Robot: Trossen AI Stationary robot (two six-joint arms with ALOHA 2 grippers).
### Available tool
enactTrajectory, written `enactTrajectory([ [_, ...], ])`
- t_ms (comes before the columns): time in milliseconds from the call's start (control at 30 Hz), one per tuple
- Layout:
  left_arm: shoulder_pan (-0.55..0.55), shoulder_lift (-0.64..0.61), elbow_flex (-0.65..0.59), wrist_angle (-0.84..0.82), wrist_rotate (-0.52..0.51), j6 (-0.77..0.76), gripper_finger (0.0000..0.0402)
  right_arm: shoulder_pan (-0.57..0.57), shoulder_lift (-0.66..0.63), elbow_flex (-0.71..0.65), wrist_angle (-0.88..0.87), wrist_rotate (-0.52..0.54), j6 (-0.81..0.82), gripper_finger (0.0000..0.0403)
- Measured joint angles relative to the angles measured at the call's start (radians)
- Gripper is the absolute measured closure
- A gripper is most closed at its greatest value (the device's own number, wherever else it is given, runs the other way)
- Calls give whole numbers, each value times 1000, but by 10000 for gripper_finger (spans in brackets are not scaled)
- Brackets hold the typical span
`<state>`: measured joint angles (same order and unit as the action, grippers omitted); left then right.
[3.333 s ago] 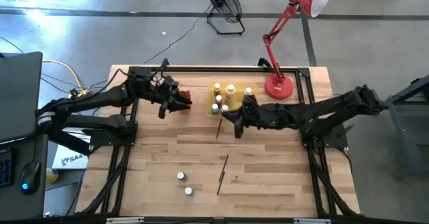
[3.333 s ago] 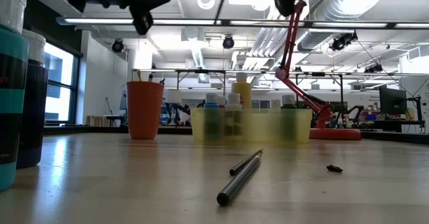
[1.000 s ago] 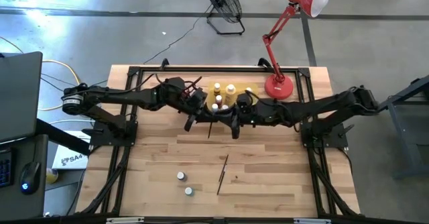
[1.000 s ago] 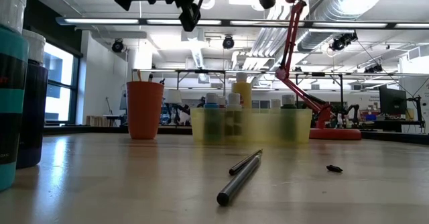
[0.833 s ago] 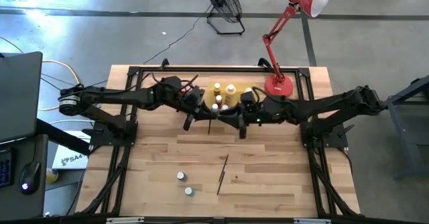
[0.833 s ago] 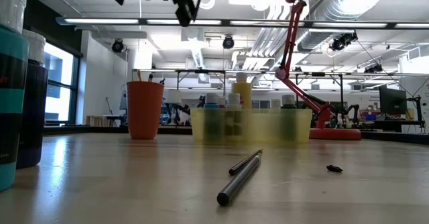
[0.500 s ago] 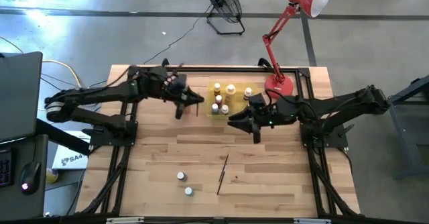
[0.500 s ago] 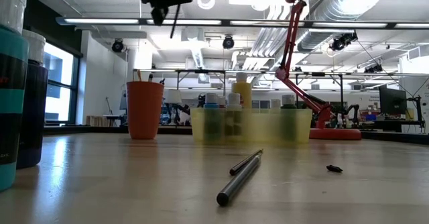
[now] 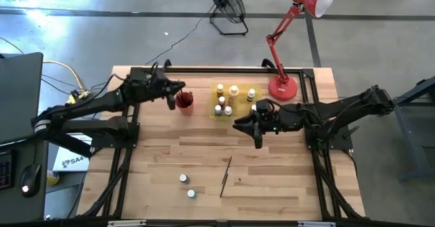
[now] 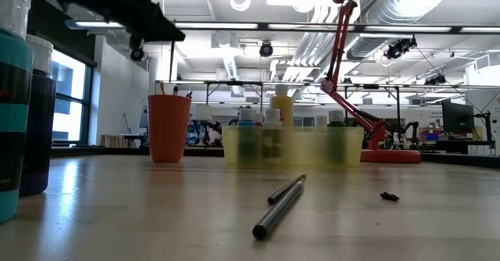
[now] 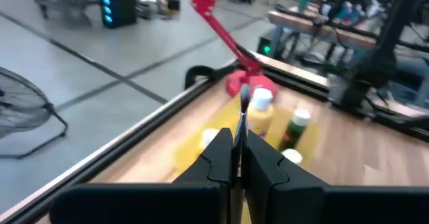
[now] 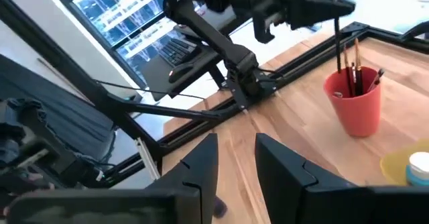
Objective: Pick & Place Paint Supplies
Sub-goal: Put the silver paintbrush into the orange cup, then put the orange paintbrush into the orange cup
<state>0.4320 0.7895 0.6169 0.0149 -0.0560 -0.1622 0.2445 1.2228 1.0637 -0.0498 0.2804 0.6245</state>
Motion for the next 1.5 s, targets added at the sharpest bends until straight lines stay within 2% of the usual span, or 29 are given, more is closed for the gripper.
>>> enactTrajectory([
  [200, 0, -18, -152, 217, -79, -19, 392, 0, 0, 0, 0, 42, 0, 312],
  [333, 0, -12, -203, 222, -136, -26, 392, 0, 0, 0, 1, 43, 2, 312],
  [833, 0, -5, -322, 295, -130, -75, 392, -3, 0, 0, 1, 66, 5, 312],
  [1100, 0, 70, -334, 323, -93, -58, 391, -3, 0, 0, 2, 86, 7, 312],
  [1267, 0, 109, -334, 387, -85, -52, 357, -3, 0, 0, 1, 85, 7, 312],
  [1500, 0, 100, -332, 521, -85, -24, 300, -3, 0, 0, 1, 84, 7, 312],
])
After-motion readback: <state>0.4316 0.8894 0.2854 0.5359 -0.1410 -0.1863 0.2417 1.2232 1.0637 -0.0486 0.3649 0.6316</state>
